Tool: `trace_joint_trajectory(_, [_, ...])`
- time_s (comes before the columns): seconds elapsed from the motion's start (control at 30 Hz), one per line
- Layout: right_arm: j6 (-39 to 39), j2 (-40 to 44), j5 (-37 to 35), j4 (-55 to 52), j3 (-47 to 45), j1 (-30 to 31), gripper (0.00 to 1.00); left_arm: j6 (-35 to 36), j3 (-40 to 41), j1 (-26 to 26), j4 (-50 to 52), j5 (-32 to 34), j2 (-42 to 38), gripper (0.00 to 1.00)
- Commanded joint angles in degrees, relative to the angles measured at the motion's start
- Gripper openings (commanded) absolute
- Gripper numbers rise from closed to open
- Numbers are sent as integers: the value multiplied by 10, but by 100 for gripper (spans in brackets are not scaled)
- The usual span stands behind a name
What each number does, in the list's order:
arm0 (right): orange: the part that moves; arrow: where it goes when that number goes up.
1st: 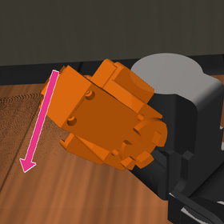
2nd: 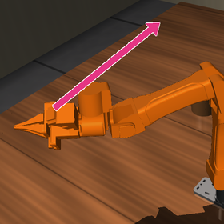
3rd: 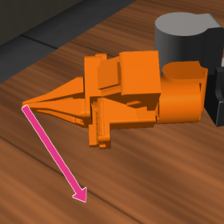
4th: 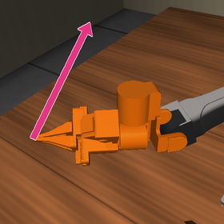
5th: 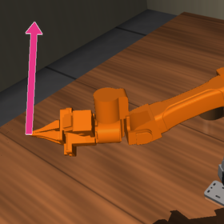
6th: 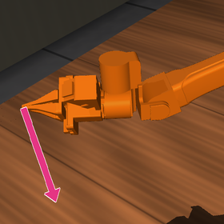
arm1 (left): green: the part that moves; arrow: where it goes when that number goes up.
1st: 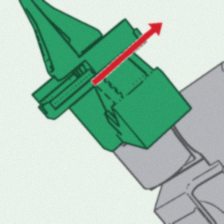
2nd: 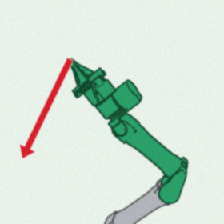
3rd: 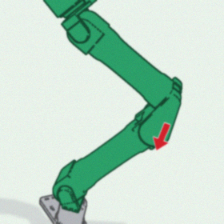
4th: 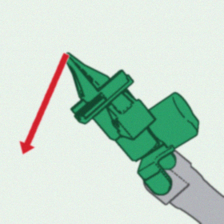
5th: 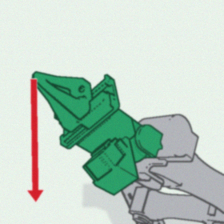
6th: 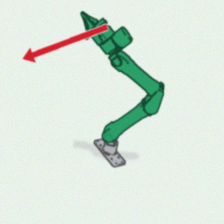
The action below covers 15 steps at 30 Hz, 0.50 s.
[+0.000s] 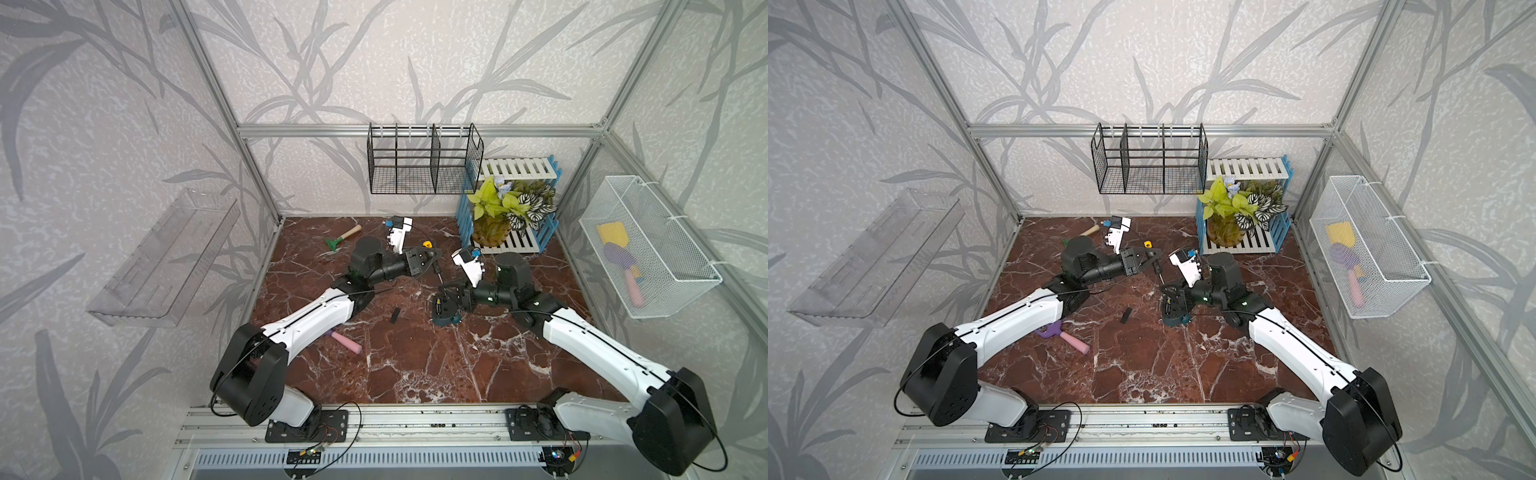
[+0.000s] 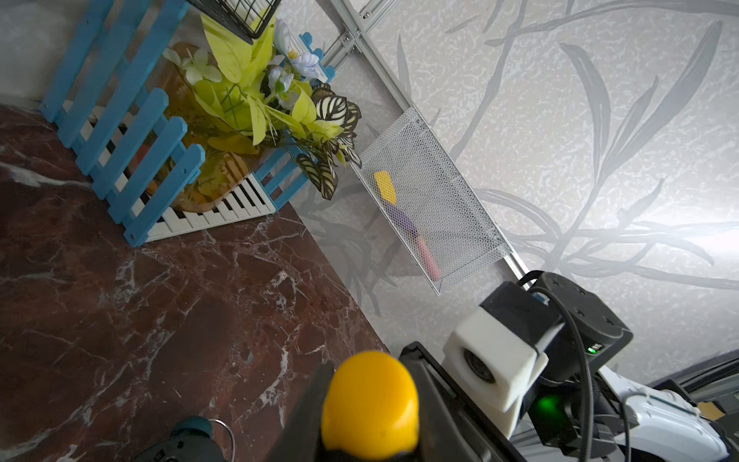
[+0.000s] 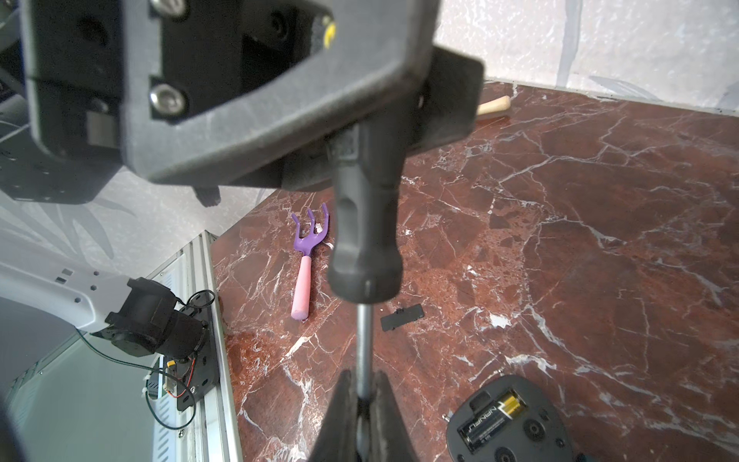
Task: Remove the battery from the alarm
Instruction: Place the alarm at the center of the board, then adjust the alarm at the center of the board.
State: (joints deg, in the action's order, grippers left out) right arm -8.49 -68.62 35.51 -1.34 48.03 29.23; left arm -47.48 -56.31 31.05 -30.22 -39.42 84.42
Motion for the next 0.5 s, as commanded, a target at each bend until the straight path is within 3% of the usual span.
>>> trace_joint_trajectory(0.0, [25,14,12,-8,16,-7,13,-5,-18,-4,9,-15,-10,7])
trace_joint_trajectory(0.07, [-6,21,6,-7,14,-26,48,22,-18,-3,44,10,-22,0])
trace_joint_trajectory(0.17, [-23,60,0,9,-22,-66,81,91,1,2,120,102,-63,0])
trace_joint_trajectory(0.23, [75,95,-29,-17,-53,-73,100,141,32,13,162,175,-92,0])
trace_joint_trajectory(0.37, [406,110,-52,-85,-117,-76,99,157,151,34,68,247,-156,0])
trace_joint_trajectory(0.47, [554,18,-54,-207,-81,-88,99,170,222,57,-37,285,-168,0])
